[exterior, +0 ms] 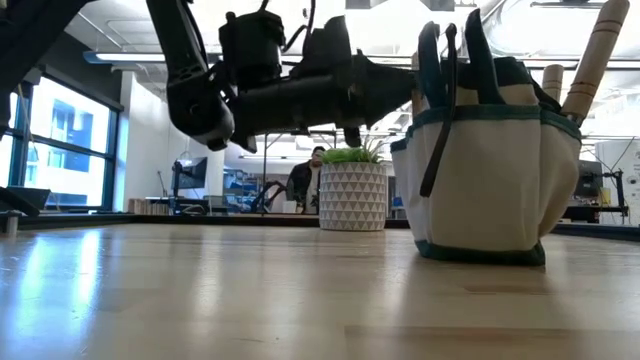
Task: Pick & Place Garden tools in Gardening bag
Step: Put the light brown hand rake into the white gardening bag
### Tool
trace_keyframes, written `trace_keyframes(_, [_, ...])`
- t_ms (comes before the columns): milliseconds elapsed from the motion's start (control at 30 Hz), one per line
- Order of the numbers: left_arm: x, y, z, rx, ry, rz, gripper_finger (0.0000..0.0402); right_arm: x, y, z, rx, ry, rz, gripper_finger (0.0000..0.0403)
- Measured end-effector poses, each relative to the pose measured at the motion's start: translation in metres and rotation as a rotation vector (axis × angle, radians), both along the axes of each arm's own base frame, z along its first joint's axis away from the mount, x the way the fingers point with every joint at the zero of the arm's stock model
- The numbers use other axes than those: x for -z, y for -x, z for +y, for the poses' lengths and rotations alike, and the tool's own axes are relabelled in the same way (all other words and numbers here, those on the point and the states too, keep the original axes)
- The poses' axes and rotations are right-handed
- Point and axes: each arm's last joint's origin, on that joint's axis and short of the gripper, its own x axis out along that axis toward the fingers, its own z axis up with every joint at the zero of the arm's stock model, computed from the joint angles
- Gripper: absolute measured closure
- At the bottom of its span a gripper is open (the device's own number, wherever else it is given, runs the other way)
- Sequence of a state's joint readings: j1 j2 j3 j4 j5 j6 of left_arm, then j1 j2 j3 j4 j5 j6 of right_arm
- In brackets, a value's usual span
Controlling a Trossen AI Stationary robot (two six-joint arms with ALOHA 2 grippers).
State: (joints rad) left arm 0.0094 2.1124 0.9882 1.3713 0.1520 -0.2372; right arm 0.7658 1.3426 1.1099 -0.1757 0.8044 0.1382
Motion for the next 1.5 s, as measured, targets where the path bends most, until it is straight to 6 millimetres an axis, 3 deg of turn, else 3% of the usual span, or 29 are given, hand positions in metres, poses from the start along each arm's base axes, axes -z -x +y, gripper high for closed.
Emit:
trace_keyframes(400, [0.008, -0.001, -0.016, 0.033, -0.153, 0.062, 0.0349, 0.0, 0.0, 0.001, -0.017, -0.024, 0.006, 0.0174])
trace_keyframes(867, [0.007, -0.001, -0.015, 0.009, -0.204, 0.039, 0.0349, 0.0, 0.0, 0.001, -0.016, -0.024, 0.006, 0.0174])
trace_keyframes(1233, [-0.003, 0.002, -0.003, -0.006, -0.1, -0.054, 0.0349, 0.0, 0.0, 0.001, -0.018, -0.013, 0.007, 0.0174])
trace_keyframes(1500, [-0.002, 0.002, -0.008, 0.013, -0.078, -0.049, 0.0349, 0.0, 0.0, 0.001, -0.016, -0.022, 0.006, 0.0174])
